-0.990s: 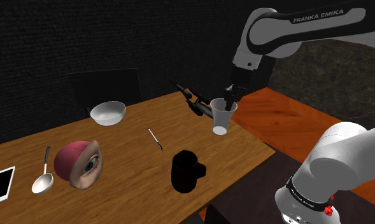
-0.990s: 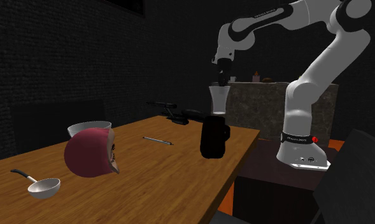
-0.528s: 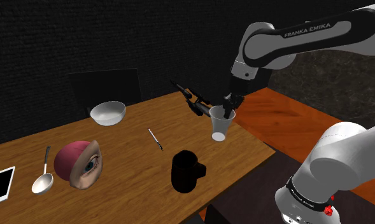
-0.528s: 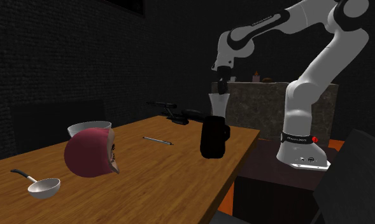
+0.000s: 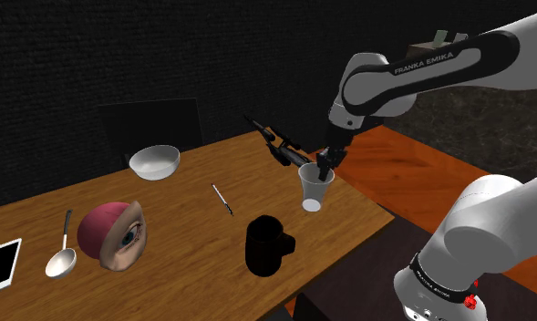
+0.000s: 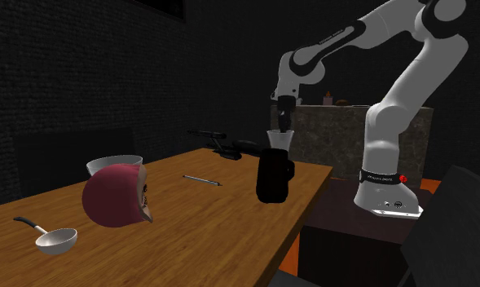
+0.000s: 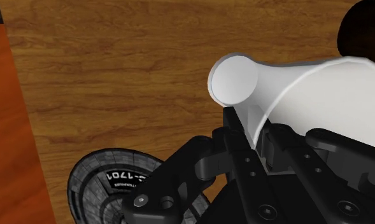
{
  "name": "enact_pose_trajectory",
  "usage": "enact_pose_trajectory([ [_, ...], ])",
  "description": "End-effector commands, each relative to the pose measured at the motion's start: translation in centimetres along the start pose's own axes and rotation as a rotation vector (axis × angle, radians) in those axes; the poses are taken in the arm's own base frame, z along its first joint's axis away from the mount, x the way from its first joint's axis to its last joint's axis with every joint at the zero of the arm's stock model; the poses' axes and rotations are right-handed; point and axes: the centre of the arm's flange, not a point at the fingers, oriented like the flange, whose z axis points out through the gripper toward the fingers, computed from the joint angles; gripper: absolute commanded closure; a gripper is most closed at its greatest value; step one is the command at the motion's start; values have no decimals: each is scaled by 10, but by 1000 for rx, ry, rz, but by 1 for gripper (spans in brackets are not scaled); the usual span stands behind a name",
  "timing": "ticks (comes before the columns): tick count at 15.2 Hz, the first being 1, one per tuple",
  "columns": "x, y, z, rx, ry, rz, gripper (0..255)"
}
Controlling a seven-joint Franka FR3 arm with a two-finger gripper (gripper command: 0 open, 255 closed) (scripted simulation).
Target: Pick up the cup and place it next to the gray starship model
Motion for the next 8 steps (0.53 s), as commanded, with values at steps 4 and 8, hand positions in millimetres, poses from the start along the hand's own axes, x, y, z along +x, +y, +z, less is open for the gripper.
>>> enact_pose_trajectory([
  [4, 0, 7, 27, 0, 1, 0, 255],
  [8, 0, 7, 27, 0, 1, 0, 255],
])
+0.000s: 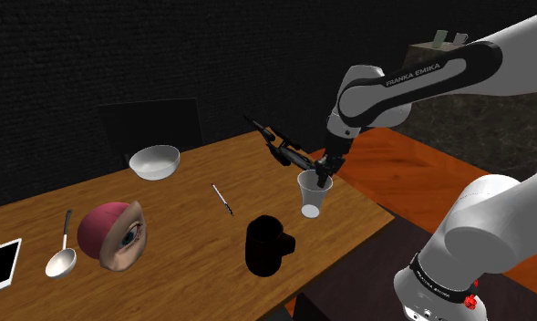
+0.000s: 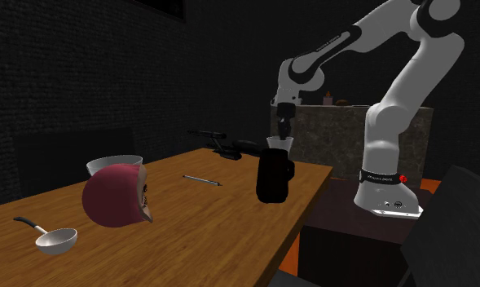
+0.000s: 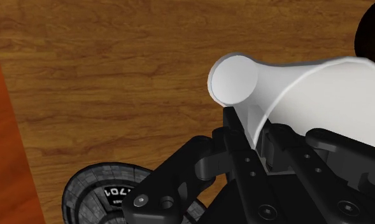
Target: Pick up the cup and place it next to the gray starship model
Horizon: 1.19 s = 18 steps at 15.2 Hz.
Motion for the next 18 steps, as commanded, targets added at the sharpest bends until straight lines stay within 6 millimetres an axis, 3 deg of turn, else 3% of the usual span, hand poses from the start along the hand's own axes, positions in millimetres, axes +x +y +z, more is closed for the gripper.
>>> enact_pose_trajectory([
  [1, 0, 0, 0, 0, 0, 0, 255],
  [4, 0, 0, 0, 0, 0, 0, 255],
  [5, 0, 0, 0, 0, 0, 0, 0],
  [10, 0, 0, 0, 0, 0, 0, 0],
  [14, 0, 0, -50, 0, 0, 0, 0],
  [18, 0, 0, -50, 0, 0, 0, 0],
])
